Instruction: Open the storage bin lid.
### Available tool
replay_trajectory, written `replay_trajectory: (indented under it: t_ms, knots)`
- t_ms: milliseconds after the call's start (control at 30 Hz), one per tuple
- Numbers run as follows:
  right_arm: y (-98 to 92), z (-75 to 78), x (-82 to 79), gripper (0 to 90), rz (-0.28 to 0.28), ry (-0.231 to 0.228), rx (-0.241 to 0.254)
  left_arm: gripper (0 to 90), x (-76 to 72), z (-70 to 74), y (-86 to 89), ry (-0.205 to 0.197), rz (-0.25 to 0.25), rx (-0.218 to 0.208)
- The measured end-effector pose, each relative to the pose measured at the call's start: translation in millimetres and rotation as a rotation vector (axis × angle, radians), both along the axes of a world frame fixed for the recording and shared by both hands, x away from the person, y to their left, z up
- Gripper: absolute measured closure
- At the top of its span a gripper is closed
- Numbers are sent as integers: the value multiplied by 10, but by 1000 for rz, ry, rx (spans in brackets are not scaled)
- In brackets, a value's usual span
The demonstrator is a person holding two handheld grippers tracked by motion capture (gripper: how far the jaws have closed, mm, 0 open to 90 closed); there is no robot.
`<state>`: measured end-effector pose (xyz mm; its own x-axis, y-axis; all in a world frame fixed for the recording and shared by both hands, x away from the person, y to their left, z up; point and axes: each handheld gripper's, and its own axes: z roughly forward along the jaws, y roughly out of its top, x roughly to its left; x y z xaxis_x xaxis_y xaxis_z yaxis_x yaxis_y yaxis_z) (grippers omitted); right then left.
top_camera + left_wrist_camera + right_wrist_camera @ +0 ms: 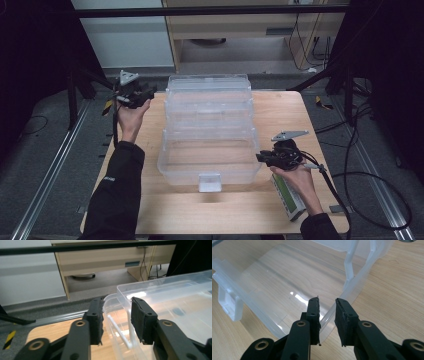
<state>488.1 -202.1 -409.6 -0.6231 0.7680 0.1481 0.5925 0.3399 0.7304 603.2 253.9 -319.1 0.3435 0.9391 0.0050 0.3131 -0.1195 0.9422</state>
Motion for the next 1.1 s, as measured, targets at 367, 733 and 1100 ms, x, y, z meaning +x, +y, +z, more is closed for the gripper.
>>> replay_trajectory:
  t_ms: [367,733,1100]
  knots:
    - [7,-2,-9,735,-4,-11,-7,485,-789,-43,168,33,-70,42]
    - [18,-3,-18,734,-10,-16,-10,458,-1191,-381,43,123,-134,115]
    - [33,-1,-26,734,-11,-29,-25,516,-1221,-782,-129,263,-190,184]
